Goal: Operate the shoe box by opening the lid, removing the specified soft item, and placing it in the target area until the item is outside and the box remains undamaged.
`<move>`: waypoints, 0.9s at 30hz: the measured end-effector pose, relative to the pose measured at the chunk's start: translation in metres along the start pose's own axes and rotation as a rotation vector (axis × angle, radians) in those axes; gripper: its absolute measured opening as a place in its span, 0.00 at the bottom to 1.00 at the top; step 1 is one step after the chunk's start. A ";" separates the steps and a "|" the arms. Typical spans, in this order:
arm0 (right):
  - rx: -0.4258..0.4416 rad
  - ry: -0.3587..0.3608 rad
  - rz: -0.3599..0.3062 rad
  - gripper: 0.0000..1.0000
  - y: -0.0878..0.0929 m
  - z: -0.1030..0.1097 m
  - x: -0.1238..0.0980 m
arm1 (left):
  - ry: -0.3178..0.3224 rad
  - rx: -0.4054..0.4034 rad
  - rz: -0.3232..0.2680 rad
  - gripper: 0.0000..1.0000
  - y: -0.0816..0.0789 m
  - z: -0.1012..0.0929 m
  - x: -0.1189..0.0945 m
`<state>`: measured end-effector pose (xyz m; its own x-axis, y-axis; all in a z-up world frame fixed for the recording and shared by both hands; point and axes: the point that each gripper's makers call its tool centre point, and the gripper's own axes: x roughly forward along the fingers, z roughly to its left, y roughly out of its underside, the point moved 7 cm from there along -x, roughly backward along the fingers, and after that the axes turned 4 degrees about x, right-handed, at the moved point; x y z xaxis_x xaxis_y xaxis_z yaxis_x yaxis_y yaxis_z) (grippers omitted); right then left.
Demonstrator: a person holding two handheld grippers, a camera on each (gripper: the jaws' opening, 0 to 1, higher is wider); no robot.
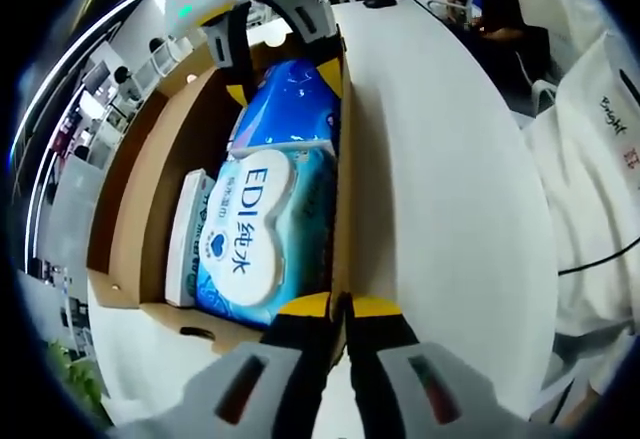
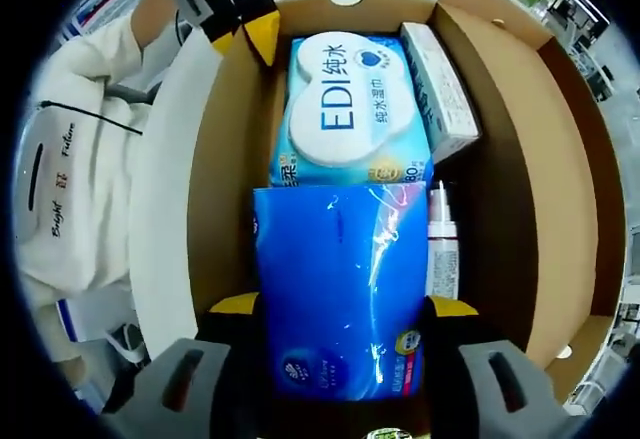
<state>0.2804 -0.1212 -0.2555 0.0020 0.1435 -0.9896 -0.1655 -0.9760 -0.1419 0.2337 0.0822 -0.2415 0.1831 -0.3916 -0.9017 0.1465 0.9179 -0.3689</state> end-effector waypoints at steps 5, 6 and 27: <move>-0.002 0.008 0.031 0.68 -0.001 0.001 0.005 | -0.004 -0.007 0.000 0.05 0.000 0.000 0.000; -0.011 -0.001 0.030 0.68 -0.001 0.001 0.006 | -0.004 -0.008 0.000 0.05 0.000 0.000 0.000; -0.010 -0.022 0.068 0.71 -0.003 -0.001 0.017 | -0.008 -0.011 0.005 0.05 -0.002 -0.001 0.000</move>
<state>0.2815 -0.1161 -0.2716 -0.0311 0.0806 -0.9963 -0.1543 -0.9852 -0.0749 0.2323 0.0806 -0.2414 0.1915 -0.3871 -0.9019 0.1349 0.9206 -0.3665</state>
